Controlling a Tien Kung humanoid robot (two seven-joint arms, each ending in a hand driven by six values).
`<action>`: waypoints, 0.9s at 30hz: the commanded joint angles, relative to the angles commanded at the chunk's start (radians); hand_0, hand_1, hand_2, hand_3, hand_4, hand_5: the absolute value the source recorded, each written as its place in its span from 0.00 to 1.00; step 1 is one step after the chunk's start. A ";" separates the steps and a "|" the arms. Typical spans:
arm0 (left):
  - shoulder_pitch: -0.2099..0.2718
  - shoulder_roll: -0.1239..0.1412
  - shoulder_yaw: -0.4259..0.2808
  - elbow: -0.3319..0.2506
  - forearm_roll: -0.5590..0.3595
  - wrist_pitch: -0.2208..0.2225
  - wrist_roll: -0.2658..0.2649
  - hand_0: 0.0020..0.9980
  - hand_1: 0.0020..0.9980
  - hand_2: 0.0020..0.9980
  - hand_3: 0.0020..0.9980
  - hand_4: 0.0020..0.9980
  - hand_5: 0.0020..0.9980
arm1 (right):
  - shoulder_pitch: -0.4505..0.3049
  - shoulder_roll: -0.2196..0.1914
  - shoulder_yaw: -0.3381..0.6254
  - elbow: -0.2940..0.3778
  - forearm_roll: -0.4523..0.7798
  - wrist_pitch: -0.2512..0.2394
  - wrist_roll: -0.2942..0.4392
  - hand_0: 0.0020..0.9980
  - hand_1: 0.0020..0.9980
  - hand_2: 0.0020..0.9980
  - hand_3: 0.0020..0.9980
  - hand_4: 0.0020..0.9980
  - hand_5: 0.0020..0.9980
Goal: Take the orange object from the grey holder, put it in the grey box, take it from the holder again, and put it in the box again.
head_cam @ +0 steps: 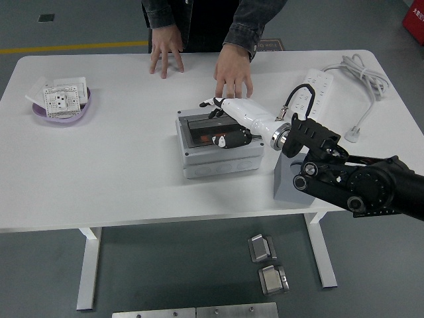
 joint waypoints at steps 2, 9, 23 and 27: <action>0.001 0.000 0.004 0.001 -0.004 0.000 0.000 0.66 0.66 0.61 0.65 0.63 0.46 | -0.023 -0.002 0.037 0.024 -0.030 -0.002 -0.007 0.76 0.69 0.70 0.88 0.68 0.26; 0.003 0.000 0.011 0.002 -0.012 0.000 0.000 0.66 0.66 0.61 0.65 0.63 0.46 | -0.109 -0.017 0.187 0.097 -0.142 -0.015 -0.026 0.75 0.69 0.70 0.89 0.68 0.26; 0.003 0.000 -0.024 -0.001 0.008 0.000 0.001 0.66 0.65 0.61 0.65 0.63 0.46 | -0.504 -0.144 0.672 0.312 -0.104 -0.182 0.115 0.75 0.68 0.69 0.88 0.68 0.26; 0.008 0.003 -0.026 -0.001 0.006 0.000 0.001 0.66 0.66 0.61 0.65 0.63 0.45 | -0.647 -0.106 0.817 0.314 0.041 -0.219 0.233 0.73 0.67 0.68 0.87 0.68 0.27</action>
